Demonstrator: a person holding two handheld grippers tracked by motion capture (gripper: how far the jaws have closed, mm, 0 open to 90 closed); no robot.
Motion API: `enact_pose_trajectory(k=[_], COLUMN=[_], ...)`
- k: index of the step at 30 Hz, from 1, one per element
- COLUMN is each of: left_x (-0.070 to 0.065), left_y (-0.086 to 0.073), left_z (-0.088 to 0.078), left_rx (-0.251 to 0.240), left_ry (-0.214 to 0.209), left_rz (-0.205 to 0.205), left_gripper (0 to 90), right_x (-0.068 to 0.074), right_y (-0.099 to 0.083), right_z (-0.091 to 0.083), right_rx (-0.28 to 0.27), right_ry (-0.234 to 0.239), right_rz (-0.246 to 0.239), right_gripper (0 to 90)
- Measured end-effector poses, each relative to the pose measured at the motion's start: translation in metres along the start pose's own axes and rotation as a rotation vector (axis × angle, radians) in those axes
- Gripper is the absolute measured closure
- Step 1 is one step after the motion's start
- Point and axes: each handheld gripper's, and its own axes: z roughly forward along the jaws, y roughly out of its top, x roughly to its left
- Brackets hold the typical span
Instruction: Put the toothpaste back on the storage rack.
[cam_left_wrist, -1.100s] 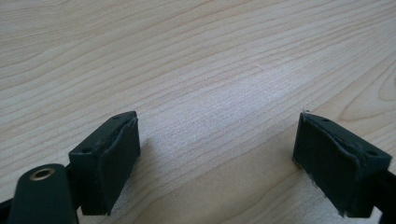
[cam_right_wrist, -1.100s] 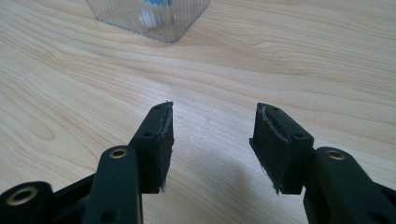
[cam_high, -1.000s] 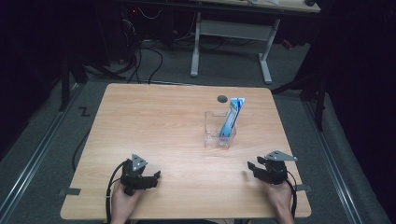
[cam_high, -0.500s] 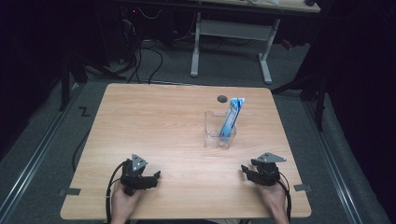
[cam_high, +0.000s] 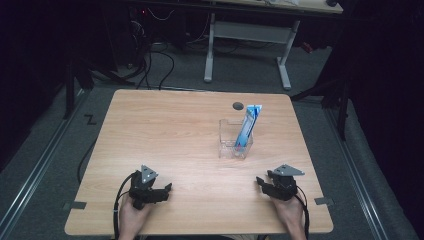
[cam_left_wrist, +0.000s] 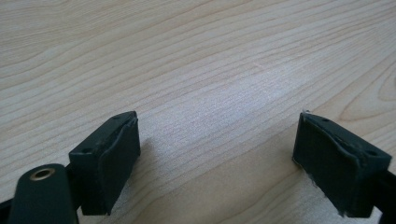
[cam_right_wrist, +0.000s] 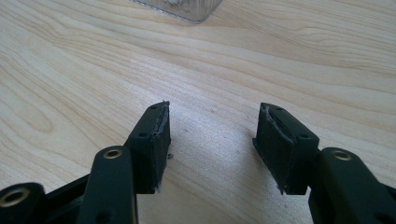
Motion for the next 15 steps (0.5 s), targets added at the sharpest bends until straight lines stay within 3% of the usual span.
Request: enact_pose_trajectory(k=[15], left_x=[-0.0002], left_y=[0.0], left_z=[0.0001], left_rx=[-0.001], left_ry=[0.0], left_rz=[-0.002], left_gripper=[15.0], right_x=[-0.0003], right_y=[0.0], right_z=[0.0003], right_rx=[0.006], right_ry=[-0.005], right_rz=[0.011], right_gripper=[39.7])
